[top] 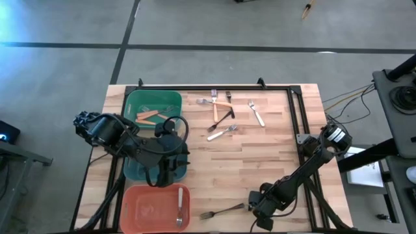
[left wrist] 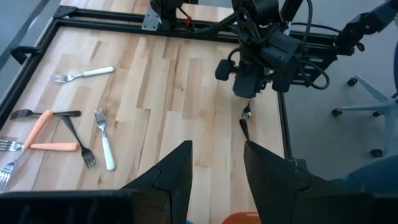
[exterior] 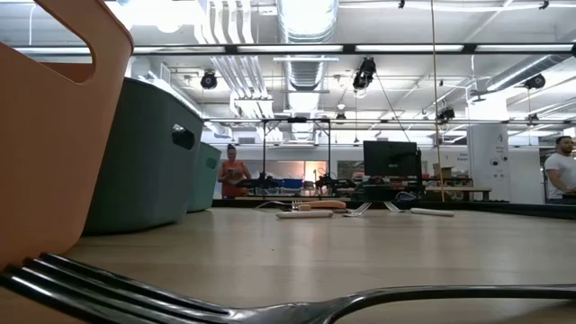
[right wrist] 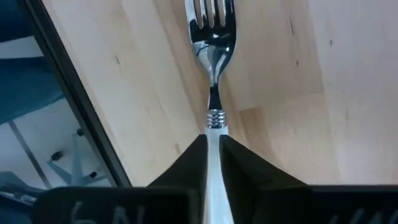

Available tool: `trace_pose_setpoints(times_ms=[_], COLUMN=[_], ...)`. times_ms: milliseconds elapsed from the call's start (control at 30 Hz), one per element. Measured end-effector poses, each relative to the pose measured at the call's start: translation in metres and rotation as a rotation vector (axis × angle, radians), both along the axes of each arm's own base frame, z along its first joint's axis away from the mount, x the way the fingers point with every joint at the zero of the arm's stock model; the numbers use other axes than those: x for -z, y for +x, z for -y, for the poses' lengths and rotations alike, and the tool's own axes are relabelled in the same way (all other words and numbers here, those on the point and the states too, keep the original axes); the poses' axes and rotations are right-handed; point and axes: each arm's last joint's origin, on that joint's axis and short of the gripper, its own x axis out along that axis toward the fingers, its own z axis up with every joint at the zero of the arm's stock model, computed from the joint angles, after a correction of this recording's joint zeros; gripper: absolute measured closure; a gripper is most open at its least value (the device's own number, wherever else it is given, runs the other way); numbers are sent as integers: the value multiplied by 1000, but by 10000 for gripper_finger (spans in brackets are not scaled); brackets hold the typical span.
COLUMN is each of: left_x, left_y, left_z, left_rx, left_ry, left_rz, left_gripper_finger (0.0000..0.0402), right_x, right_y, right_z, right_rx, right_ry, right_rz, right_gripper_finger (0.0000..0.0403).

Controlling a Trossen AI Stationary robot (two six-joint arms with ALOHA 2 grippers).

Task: Sort silverware by color (type)
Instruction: Put the white fork into the orange bin

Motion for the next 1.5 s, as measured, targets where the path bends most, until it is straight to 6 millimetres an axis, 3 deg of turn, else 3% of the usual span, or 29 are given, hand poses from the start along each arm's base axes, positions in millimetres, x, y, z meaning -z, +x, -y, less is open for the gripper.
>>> trace_pose_setpoints(times_ms=[167,533,700,1200,1500], left_x=[1,1,1,2,3], left_y=[-1,-2,-2,-3,-4], left_z=[0,-1,-1,-1,-2], left_rx=[1,2,2,8,5], left_ry=[-1,4,3,15,27], left_rz=[-15,-23,-23,-31,-43], left_gripper_finger=[274,274,274,274,274], right_x=[-1,2,14,74,76], right_y=[0,0,1,-3,-2], right_z=[-1,2,1,5,6], right_rx=[8,-39,-73,-140,-133], right_ry=[23,-17,-48,-319,-358], right_rz=[-11,30,21,-113,-95], right_gripper_finger=[380,272,254,308,361])
